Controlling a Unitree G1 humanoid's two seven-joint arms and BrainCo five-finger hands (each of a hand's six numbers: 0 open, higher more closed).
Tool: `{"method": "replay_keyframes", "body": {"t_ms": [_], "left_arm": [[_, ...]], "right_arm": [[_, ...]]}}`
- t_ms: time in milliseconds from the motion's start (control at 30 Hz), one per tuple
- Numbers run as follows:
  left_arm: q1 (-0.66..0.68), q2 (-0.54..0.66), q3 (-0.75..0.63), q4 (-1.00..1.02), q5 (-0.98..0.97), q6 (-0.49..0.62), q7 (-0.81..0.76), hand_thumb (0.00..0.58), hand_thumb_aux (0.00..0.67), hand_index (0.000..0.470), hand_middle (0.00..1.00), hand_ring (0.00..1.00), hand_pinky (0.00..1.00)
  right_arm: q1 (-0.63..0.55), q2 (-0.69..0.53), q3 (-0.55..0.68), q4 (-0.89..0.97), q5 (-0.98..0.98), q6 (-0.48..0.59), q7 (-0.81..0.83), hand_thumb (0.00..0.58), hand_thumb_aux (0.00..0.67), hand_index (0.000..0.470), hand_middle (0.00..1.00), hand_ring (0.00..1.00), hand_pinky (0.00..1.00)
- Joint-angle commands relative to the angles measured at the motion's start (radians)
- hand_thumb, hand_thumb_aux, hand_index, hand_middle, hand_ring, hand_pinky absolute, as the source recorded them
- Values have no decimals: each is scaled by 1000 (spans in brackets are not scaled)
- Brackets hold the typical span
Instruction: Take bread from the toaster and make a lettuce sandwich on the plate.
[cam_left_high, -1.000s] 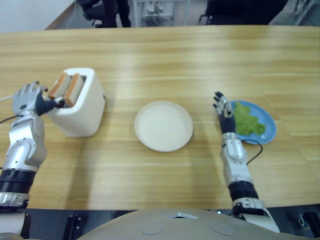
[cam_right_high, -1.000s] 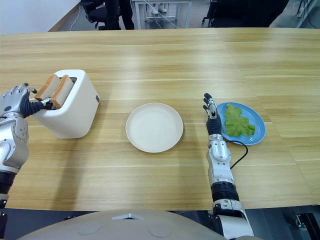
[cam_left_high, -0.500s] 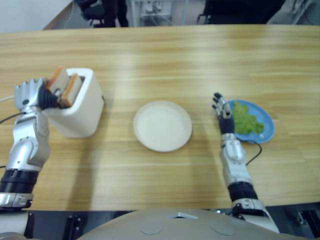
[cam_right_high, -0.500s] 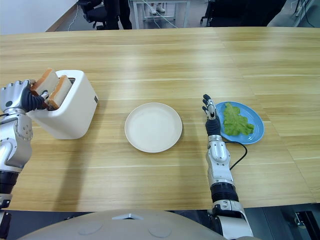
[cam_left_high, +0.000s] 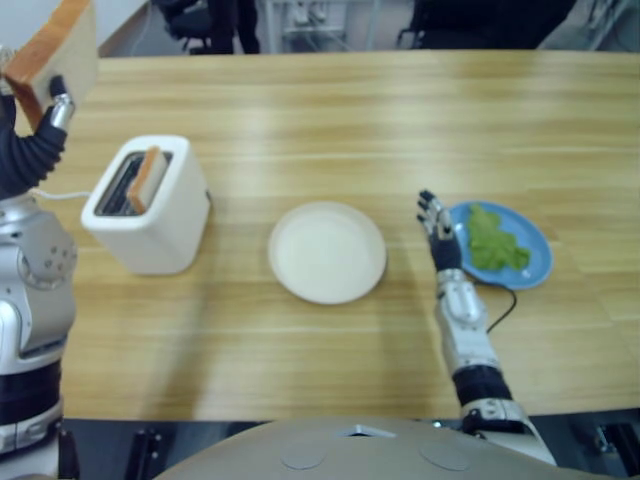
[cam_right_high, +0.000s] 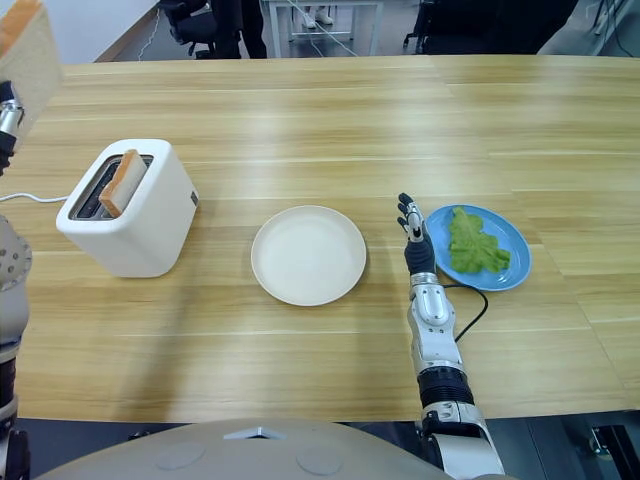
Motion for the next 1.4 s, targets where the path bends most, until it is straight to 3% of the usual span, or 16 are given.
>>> {"method": "replay_keyframes", "body": {"t_ms": [33,233,400,633,867,1167,1200,1233,1267,1300,1400], "left_arm": [[-11,-54,-60,30,-83,-101,-37,580,670,460,1000,1000,1000],[-86,-231,-272,168,-333,-193,-217,580,670,460,1000,1000,1000],[-112,-378,-400,360,-386,-270,-271,580,670,460,1000,1000,1000],[-183,-514,-494,730,-627,-238,-577,580,670,460,1000,1000,1000],[-214,-569,-606,1030,-542,-272,-673,580,670,460,1000,1000,1000],[-244,-545,-697,1164,-386,-298,-638,580,670,460,1000,1000,1000],[-243,-539,-701,1157,-371,-300,-627,501,423,290,1000,1000,1000],[-243,-530,-703,1145,-344,-298,-598,501,423,290,1000,1000,1000],[-245,-517,-707,1130,-306,-286,-559,0,0,0,180,180,180],[-250,-502,-714,1112,-255,-269,-505,0,0,0,0,0,0],[-249,-457,-724,1016,-108,-219,-365,0,0,0,0,0,0]], "right_arm": [[-5,-2,-1,6,-3,9,-1,0,0,0,0,0,0],[-20,-2,4,19,-3,11,1,0,0,0,0,0,0],[-20,-6,4,-3,-5,13,-2,0,0,0,0,0,0],[-32,-15,4,8,-5,16,4,0,0,0,0,0,0],[-36,-10,12,13,-7,18,2,0,0,0,0,0,0],[-27,-13,12,5,-8,23,1,0,0,0,0,0,0],[-26,-12,13,3,-9,24,0,0,0,0,0,0,0],[-27,-11,14,2,-9,25,0,0,0,0,0,0,0],[-26,-9,16,1,-10,25,0,0,0,0,0,0,0],[-27,-8,17,1,-11,25,0,0,0,0,0,0,0],[-23,-5,20,-4,-12,27,1,0,0,0,0,0,0]]}}
